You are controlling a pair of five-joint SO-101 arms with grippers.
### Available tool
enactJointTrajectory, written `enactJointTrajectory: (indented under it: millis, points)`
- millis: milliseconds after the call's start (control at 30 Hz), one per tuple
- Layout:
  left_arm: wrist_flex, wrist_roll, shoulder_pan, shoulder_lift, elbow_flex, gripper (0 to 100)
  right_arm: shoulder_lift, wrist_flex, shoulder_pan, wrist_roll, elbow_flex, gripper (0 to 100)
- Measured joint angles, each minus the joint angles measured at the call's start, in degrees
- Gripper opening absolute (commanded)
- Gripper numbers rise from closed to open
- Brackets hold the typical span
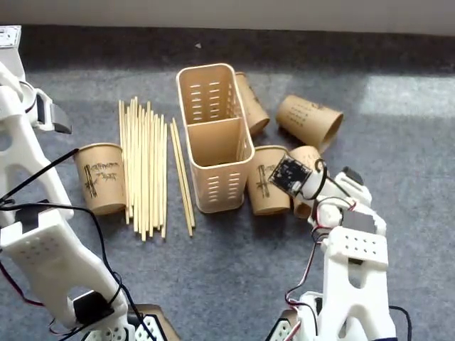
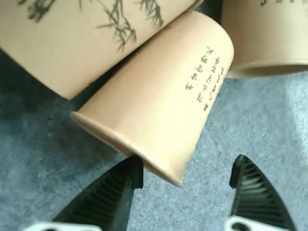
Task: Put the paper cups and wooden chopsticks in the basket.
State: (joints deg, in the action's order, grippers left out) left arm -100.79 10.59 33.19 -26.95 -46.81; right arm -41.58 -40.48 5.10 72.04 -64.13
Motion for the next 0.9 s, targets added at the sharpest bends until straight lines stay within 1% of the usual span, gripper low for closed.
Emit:
enactJointTrajectory:
  millis: [133,200,267,333,367,433,500,600,733,900]
  points:
    - [0.0,0.0,0.0,0.0,0.0,28,0.0,3.4,-0.4,-1.6,-3.3,29.2]
    - [0.0,0.0,0.0,0.0,0.0,28,0.0,4.7,-0.5,-4.3,-3.4,28.9]
    - [0.0,0.0,0.0,-0.4,0.0,28,0.0,7.9,-0.5,-8.8,-3.6,28.6]
    - [0.0,0.0,-0.1,-1.5,0.4,28,0.0,12.3,-0.5,-14.6,-4.3,22.8]
    - [0.0,0.0,-0.2,-2.5,0.5,28,0.0,14.1,-0.5,-17.2,-5.1,17.3]
    - [0.0,-1.1,-0.9,-4.8,0.7,28,0.0,16.1,-0.5,-19.9,-6.9,7.5]
    - [0.0,-4.5,-1.9,-6.9,0.8,28,0.0,16.8,-1.1,-19.9,-8.6,2.9]
    - [0.1,-8.8,-3.3,-8.9,0.8,28,-1.0,17.7,-2.3,-18.2,-10.9,2.8]
    - [0.1,-13.7,-3.9,-10.6,1.0,29,-1.0,17.8,-2.4,-19.2,-11.7,0.5]
    - [0.1,-17.4,-3.9,-11.3,6.9,29,-1.1,17.8,-2.3,-19.6,-12.0,0.5]
